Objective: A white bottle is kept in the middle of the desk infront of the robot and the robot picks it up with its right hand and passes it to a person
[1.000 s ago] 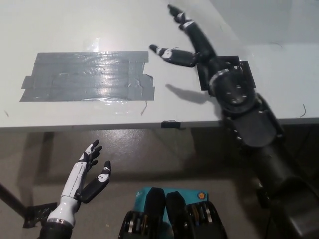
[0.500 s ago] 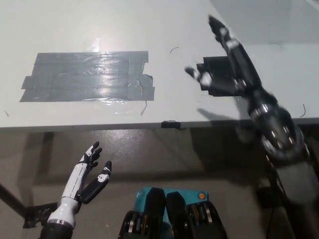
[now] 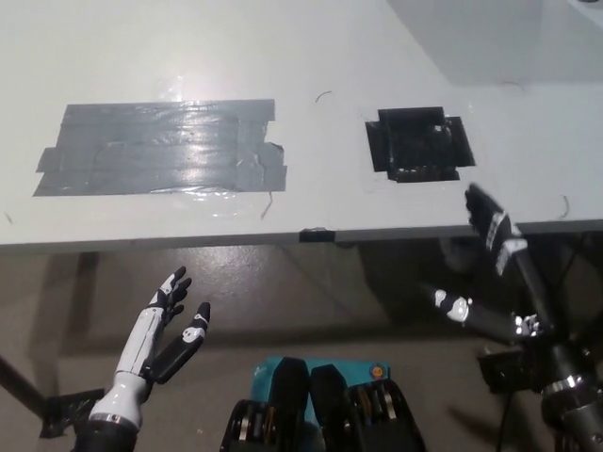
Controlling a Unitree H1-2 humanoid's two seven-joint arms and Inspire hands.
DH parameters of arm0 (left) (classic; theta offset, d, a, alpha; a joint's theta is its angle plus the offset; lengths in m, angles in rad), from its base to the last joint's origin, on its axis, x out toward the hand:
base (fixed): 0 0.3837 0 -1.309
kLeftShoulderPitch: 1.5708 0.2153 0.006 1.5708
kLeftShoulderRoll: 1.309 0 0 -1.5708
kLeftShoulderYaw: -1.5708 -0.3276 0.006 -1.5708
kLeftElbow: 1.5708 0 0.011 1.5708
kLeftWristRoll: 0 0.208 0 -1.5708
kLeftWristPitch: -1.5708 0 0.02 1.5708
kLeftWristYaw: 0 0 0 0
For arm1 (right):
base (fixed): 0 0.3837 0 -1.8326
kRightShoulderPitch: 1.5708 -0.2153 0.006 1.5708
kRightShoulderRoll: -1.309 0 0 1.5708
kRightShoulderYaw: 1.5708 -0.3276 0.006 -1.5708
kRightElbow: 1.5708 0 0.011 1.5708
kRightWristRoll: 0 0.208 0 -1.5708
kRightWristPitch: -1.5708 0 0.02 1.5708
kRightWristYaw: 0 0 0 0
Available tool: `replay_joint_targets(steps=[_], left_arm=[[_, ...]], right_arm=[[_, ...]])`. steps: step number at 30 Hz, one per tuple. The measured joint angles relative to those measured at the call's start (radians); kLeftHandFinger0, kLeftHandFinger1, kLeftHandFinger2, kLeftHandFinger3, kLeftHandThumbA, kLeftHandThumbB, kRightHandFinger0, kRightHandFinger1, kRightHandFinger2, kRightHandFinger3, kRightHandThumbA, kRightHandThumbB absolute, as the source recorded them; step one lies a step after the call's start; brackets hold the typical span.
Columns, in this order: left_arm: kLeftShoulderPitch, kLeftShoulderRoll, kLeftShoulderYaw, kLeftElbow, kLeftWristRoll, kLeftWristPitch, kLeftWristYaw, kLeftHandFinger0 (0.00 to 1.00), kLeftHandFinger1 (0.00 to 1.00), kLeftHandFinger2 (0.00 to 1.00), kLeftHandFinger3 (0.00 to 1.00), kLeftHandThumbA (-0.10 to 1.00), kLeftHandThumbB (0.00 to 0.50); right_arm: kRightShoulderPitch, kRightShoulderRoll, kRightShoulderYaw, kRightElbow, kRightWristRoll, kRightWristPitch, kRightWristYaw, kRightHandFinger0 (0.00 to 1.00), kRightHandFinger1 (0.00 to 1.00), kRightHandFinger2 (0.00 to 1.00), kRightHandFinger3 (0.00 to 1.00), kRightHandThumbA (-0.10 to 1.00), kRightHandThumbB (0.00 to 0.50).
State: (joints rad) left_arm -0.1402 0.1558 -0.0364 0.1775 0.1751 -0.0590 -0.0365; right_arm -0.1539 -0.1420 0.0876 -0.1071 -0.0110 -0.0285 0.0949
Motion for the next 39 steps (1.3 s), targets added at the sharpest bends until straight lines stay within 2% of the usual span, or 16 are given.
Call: replay_joint_targets(steps=[4,7,11,15,18,21,25,27,28,29,32,33,36,39], left_arm=[[0.003,-0.003,0.001,-0.005,-0.001,-0.001,0.000,1.00,1.00,1.00,1.00,0.57,0.058],[0.006,-0.003,0.004,-0.008,-0.002,-0.001,0.000,1.00,1.00,1.00,1.00,0.57,0.079],[0.012,-0.002,0.008,-0.012,-0.001,-0.001,0.000,1.00,1.00,1.00,1.00,0.57,0.088],[0.011,-0.002,0.008,-0.015,0.000,-0.001,0.000,1.00,1.00,1.00,1.00,0.56,0.084],[0.011,-0.002,0.006,-0.018,0.002,-0.001,0.000,1.00,1.00,1.00,1.00,0.53,0.070],[0.011,-0.002,0.006,-0.019,0.005,-0.001,0.000,1.00,1.00,1.00,1.00,0.51,0.083],[0.012,-0.002,0.004,-0.020,0.011,-0.001,0.000,1.00,1.00,1.00,1.00,0.49,0.089],[0.012,-0.002,0.004,-0.020,0.013,-0.001,0.000,1.00,1.00,1.00,1.00,0.44,0.089],[0.012,-0.002,0.004,-0.020,0.013,-0.001,0.000,1.00,1.00,1.00,1.00,0.44,0.089],[0.013,-0.002,0.004,-0.020,0.013,-0.001,0.000,1.00,1.00,1.00,1.00,0.34,0.074],[0.013,-0.002,0.004,-0.020,0.013,0.000,0.000,1.00,1.00,1.00,1.00,0.29,0.069],[0.013,-0.002,0.005,-0.020,0.013,0.000,0.000,1.00,1.00,1.00,1.00,0.32,0.072],[0.013,-0.002,0.005,-0.020,0.013,0.000,0.000,1.00,1.00,1.00,1.00,0.53,0.070],[0.013,-0.003,0.005,-0.020,0.013,0.000,0.000,1.00,1.00,1.00,1.00,0.59,0.048]], right_arm=[[-0.018,0.010,0.001,0.162,-0.006,-0.036,0.000,1.00,1.00,1.00,1.00,0.73,0.209],[-0.021,0.016,0.003,0.219,-0.010,-0.048,0.000,1.00,1.00,1.00,1.00,0.76,0.217],[-0.028,0.018,0.004,0.253,-0.012,-0.058,0.002,1.00,1.00,1.00,1.00,0.72,0.201],[-0.032,0.018,0.006,0.264,-0.018,-0.071,0.003,1.00,1.00,1.00,1.00,0.74,0.210],[-0.031,0.018,0.008,0.264,-0.025,-0.072,0.005,1.00,1.00,1.00,1.00,0.73,0.194],[-0.030,0.018,0.010,0.265,-0.030,-0.073,0.005,1.00,1.00,1.00,1.00,0.73,0.169],[-0.030,0.018,0.012,0.266,-0.038,-0.073,0.006,1.00,1.00,1.00,1.00,0.73,0.163],[-0.030,0.018,0.012,0.266,-0.042,-0.073,0.006,1.00,1.00,1.00,1.00,0.73,0.136],[-0.030,0.018,0.013,0.266,-0.044,-0.073,0.007,1.00,1.00,1.00,1.00,0.73,0.136],[-0.030,0.018,0.014,0.266,-0.046,-0.073,0.007,1.00,1.00,1.00,1.00,0.73,0.132],[-0.031,0.017,0.016,0.268,-0.049,-0.073,0.008,1.00,1.00,1.00,1.00,0.74,0.139],[-0.031,0.017,0.016,0.270,-0.050,-0.073,0.008,1.00,1.00,1.00,1.00,0.75,0.136],[-0.031,0.017,0.016,0.274,-0.050,-0.073,0.009,1.00,1.00,1.00,1.00,0.74,0.128],[-0.031,0.016,0.016,0.277,-0.049,-0.074,0.012,1.00,1.00,1.00,1.00,0.73,0.129]])
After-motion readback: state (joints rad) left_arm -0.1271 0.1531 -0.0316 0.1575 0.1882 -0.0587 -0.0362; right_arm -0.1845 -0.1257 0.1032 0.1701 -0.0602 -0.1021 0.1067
